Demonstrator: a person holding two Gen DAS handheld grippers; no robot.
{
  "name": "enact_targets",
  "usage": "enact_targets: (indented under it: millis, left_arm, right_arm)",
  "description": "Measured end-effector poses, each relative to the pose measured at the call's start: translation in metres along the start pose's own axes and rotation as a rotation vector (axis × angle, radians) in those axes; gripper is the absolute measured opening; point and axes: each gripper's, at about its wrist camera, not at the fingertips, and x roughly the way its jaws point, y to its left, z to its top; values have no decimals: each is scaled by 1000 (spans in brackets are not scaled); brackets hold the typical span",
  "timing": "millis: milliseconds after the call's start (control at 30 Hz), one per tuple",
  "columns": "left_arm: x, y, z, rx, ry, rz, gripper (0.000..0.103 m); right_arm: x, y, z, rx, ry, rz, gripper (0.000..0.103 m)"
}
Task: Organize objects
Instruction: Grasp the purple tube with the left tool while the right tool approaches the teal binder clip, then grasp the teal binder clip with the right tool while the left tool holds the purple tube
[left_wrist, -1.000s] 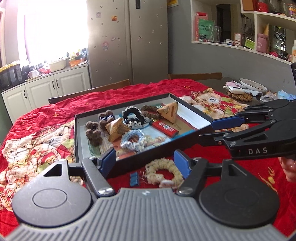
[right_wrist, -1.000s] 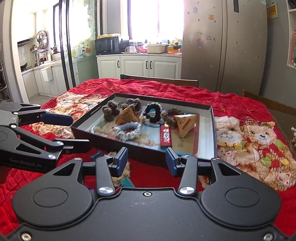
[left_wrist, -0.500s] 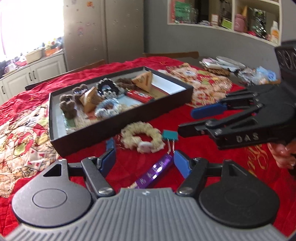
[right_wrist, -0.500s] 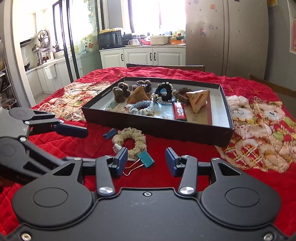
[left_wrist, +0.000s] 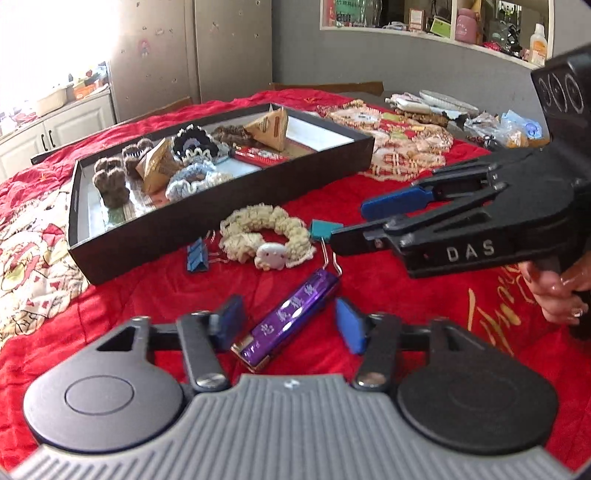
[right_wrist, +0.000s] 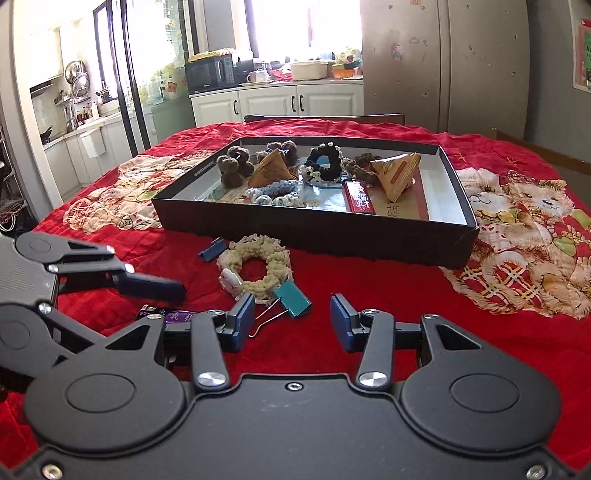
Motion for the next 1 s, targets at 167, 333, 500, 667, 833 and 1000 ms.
enact_targets:
  millis: [167, 333, 500, 667, 833, 1000]
  left_arm:
    - [-1, 1, -1, -15, -14, 18, 44]
    - [-2, 5, -2, -37, -23, 25, 35]
    - [-4, 8, -4, -65, -33, 38, 28]
    - [-6, 11, -6, -95, -38, 51, 25]
    - [-7, 12, -7, -109, -42, 57, 24]
    - [-8, 11, -7, -124, -45, 64, 24]
  right_arm:
    - [7, 3, 0, 2, 11, -2, 44]
    - [15, 7, -2, -8, 21, -15, 44]
    - [20, 8, -2, -4, 27, -21, 44]
    - [25, 11, -2, -21, 32, -32, 44]
    - [29, 14, -2, -44, 31, -45, 43]
    - [27, 14, -4, -59, 25, -51, 29]
